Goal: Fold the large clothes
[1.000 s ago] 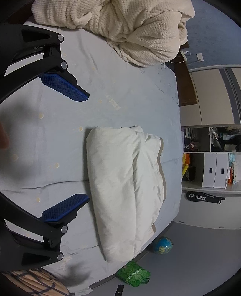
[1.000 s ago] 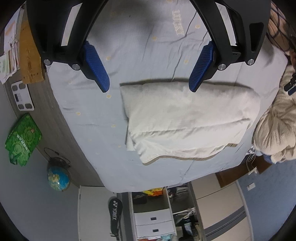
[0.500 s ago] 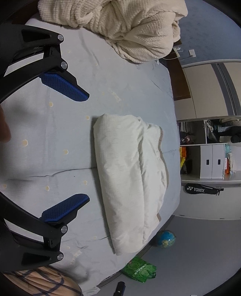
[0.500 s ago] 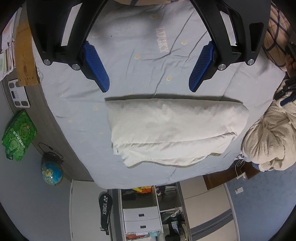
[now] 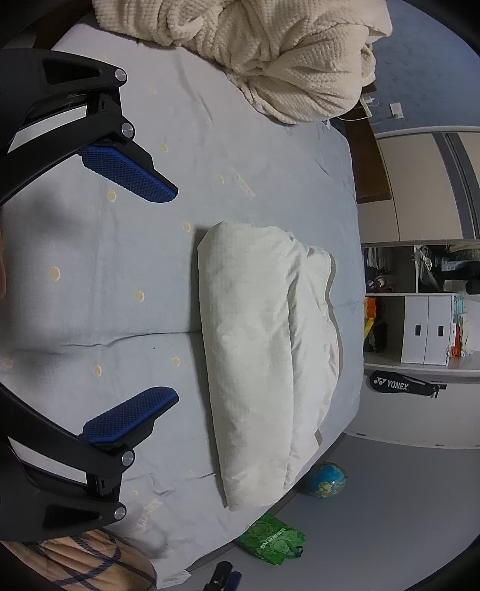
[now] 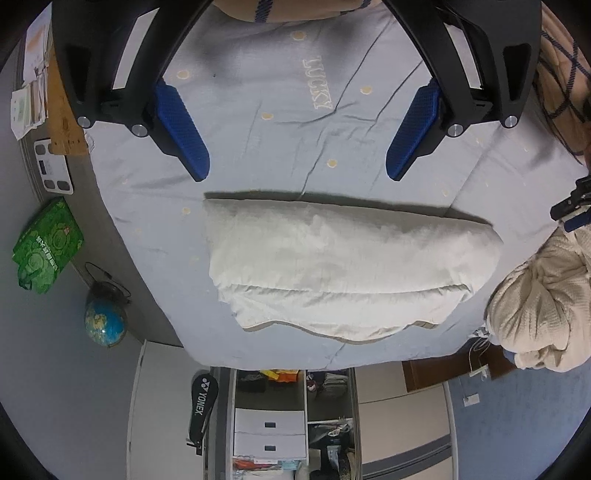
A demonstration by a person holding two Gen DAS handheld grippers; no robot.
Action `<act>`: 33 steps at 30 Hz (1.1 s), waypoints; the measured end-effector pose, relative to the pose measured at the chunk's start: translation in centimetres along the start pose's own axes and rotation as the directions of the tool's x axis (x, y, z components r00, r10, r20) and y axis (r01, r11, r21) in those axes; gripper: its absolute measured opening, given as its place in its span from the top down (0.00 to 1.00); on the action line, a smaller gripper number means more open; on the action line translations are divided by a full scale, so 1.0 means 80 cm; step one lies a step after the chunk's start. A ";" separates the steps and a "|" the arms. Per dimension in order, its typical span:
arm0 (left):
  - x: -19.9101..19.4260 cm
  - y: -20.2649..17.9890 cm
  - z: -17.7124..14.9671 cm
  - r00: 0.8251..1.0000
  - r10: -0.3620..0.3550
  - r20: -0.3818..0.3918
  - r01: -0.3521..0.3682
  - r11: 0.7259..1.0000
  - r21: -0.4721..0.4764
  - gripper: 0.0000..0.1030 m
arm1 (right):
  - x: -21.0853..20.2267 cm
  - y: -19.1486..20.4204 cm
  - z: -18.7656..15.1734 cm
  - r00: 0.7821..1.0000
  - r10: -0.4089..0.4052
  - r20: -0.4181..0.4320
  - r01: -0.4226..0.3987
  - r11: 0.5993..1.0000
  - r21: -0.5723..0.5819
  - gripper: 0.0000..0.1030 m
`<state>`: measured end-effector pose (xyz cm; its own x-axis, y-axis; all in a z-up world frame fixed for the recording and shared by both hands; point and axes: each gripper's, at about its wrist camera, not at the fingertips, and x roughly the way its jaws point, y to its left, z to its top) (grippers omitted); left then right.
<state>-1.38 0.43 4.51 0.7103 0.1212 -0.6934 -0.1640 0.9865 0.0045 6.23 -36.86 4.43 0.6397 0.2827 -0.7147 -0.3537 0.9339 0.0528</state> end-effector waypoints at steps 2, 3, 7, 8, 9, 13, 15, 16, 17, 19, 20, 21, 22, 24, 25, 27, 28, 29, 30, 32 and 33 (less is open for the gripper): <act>0.000 0.003 0.000 1.000 0.001 -0.002 -0.001 1.000 -0.013 0.06 | 0.003 -0.004 -0.001 1.000 0.001 -0.011 -0.001 1.000 0.016 0.11; 0.001 0.005 0.000 1.000 0.001 -0.003 -0.001 1.000 -0.016 0.06 | 0.004 -0.005 -0.001 1.000 0.002 -0.015 -0.001 1.000 0.022 0.11; 0.002 0.006 0.000 1.000 0.000 -0.006 0.000 1.000 -0.016 0.06 | 0.007 -0.009 -0.001 1.000 0.005 -0.023 -0.004 0.999 0.035 0.11; 0.002 0.006 0.000 1.000 -0.001 -0.006 0.001 1.000 -0.016 0.06 | 0.007 -0.009 -0.001 1.000 0.003 -0.022 -0.002 0.999 0.035 0.11; 0.002 0.006 0.000 1.000 0.000 -0.007 0.000 1.000 -0.014 0.06 | 0.006 -0.008 -0.002 1.000 0.000 -0.018 0.000 0.999 0.034 0.11; 0.003 0.005 0.000 1.000 0.000 -0.010 0.000 1.000 -0.008 0.06 | 0.006 -0.008 -0.002 1.000 -0.001 -0.018 0.001 1.000 0.031 0.11; 0.003 0.006 0.000 1.000 0.000 -0.010 0.000 1.000 -0.007 0.06 | 0.006 -0.009 -0.002 1.000 0.001 -0.020 0.000 0.999 0.034 0.10; 0.003 0.005 0.000 1.000 0.000 -0.010 0.000 1.000 -0.007 0.06 | 0.006 -0.009 -0.001 1.000 0.001 -0.021 0.000 0.999 0.035 0.10; 0.004 0.006 0.000 1.000 0.001 -0.009 -0.001 1.000 -0.007 0.06 | 0.006 -0.010 -0.002 1.000 0.001 -0.020 -0.001 0.999 0.036 0.10; 0.004 0.006 0.000 1.000 0.000 -0.010 -0.001 1.000 -0.009 0.06 | 0.006 -0.011 -0.001 1.000 0.002 -0.019 -0.002 0.999 0.034 0.10; 0.004 0.006 0.000 1.000 0.000 -0.010 -0.001 1.000 -0.009 0.06 | 0.006 -0.011 -0.001 1.000 0.002 -0.021 -0.001 0.999 0.034 0.10; 0.004 0.006 0.000 1.000 0.000 -0.010 0.000 1.000 -0.007 0.06 | 0.006 -0.011 -0.002 1.000 0.001 -0.022 -0.001 0.999 0.034 0.10; 0.004 0.006 0.000 1.000 0.000 -0.010 0.000 1.000 -0.006 0.06 | 0.006 -0.011 -0.002 1.000 0.001 -0.021 0.000 0.999 0.033 0.10; 0.004 0.006 0.000 1.000 -0.001 -0.009 0.001 1.000 -0.006 0.06 | 0.006 -0.010 -0.002 1.000 0.001 -0.021 -0.001 0.999 0.034 0.10; 0.004 0.007 0.000 1.000 0.000 -0.010 0.000 1.000 -0.007 0.06 | 0.006 -0.010 -0.002 1.000 0.002 -0.021 -0.001 0.999 0.034 0.11; 0.004 0.006 0.000 1.000 -0.001 -0.009 0.001 1.000 -0.007 0.06 | 0.006 -0.010 -0.002 1.000 0.002 -0.020 -0.001 0.999 0.035 0.11; 0.004 0.007 0.000 1.000 -0.001 -0.009 0.001 1.000 -0.007 0.06 | 0.006 -0.010 -0.002 1.000 0.002 -0.020 -0.001 0.999 0.035 0.11; 0.004 0.007 0.000 1.000 -0.001 -0.009 0.001 1.000 -0.006 0.06 | 0.006 -0.010 -0.002 1.000 0.002 -0.021 -0.002 0.999 0.035 0.10; 0.004 0.007 0.000 1.000 -0.001 -0.009 0.001 1.000 -0.006 0.06 | 0.006 -0.012 -0.001 1.000 0.004 -0.021 -0.003 0.999 0.036 0.10; 0.004 0.007 0.000 1.000 -0.001 -0.009 0.001 1.000 -0.006 0.06 | 0.006 -0.013 -0.001 1.000 0.005 -0.021 -0.004 0.999 0.038 0.10; 0.004 0.007 0.000 1.000 -0.001 -0.010 0.001 1.000 -0.005 0.06 | 0.006 -0.014 0.000 1.000 0.006 -0.022 -0.005 0.999 0.039 0.10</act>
<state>-1.27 0.99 4.29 0.7038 0.1194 -0.7003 -0.1671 0.9859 0.0001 6.91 -37.75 4.00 0.6225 0.2835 -0.7295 -0.3300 0.9403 0.0839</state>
